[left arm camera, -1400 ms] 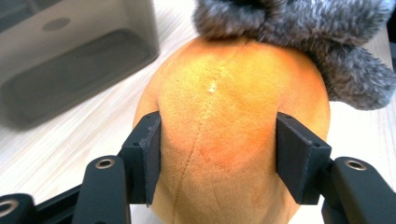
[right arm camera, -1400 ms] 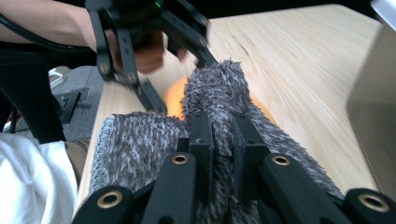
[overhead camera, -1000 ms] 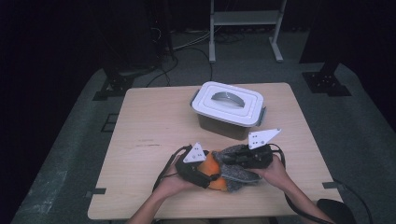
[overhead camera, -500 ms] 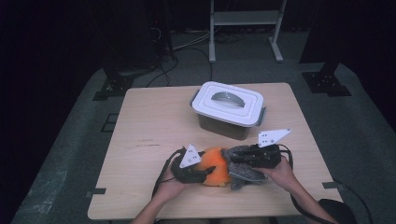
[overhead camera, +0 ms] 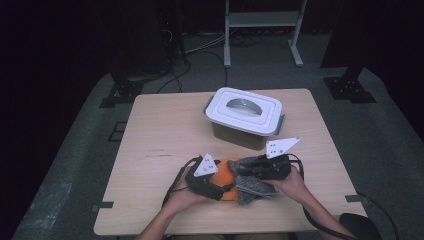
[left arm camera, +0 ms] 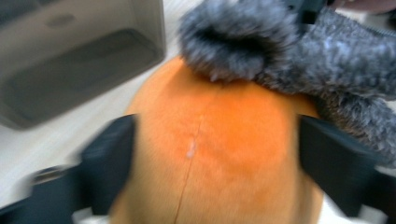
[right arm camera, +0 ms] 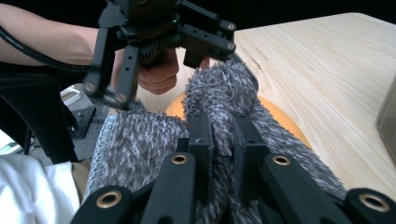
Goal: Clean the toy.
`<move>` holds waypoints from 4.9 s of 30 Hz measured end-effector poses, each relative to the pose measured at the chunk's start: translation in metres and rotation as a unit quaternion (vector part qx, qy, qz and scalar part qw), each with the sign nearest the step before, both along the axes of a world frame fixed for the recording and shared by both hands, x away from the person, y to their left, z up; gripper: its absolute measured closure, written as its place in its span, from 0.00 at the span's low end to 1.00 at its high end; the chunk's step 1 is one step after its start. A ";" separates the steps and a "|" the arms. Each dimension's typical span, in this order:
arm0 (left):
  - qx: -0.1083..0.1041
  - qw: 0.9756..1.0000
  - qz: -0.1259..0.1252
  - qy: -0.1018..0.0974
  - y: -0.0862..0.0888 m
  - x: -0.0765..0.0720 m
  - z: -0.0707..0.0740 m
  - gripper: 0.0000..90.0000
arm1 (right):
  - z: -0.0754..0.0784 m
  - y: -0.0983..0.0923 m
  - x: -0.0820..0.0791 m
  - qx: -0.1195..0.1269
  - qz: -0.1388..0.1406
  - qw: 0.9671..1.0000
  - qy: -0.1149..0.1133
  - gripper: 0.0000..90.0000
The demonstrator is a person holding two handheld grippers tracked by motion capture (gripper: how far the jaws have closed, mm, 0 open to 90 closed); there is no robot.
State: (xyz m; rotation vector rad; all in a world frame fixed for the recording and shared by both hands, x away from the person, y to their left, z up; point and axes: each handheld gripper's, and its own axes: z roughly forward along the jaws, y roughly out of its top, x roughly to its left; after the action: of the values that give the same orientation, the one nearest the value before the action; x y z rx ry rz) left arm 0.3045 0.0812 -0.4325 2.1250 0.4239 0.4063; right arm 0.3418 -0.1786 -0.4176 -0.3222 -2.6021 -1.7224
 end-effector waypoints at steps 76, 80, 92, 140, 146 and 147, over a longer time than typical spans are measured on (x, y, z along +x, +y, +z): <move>-0.055 0.998 0.004 0.044 -0.003 -0.014 -0.002 0.34 | 0.016 0.010 -0.004 -0.016 -0.013 1.000 -0.002 0.88; -0.054 0.997 0.000 0.047 -0.003 -0.013 -0.002 0.31 | 0.017 0.013 -0.004 -0.027 -0.010 1.000 -0.009 0.88; -0.055 0.997 -0.002 0.063 0.002 -0.008 -0.004 0.19 | 0.012 -0.002 -0.006 -0.031 -0.014 0.999 0.003 0.62; -0.035 0.999 0.001 0.034 0.004 -0.010 -0.004 0.42 | 0.020 -0.010 -0.007 -0.039 -0.017 0.999 -0.010 0.90; -0.037 0.999 0.001 0.032 0.006 -0.012 -0.003 0.42 | 0.023 -0.029 -0.007 -0.033 -0.037 0.999 -0.002 0.90; -0.035 0.999 0.001 0.030 0.004 -0.012 -0.003 0.42 | 0.027 -0.028 -0.007 -0.024 -0.034 0.999 -0.004 0.90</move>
State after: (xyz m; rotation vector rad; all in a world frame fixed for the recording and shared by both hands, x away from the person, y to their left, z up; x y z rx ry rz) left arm 0.2927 0.0856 -0.4351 2.0727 0.4678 0.3257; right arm 0.3347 -0.2070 -0.3905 -0.4109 -2.6722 -1.6876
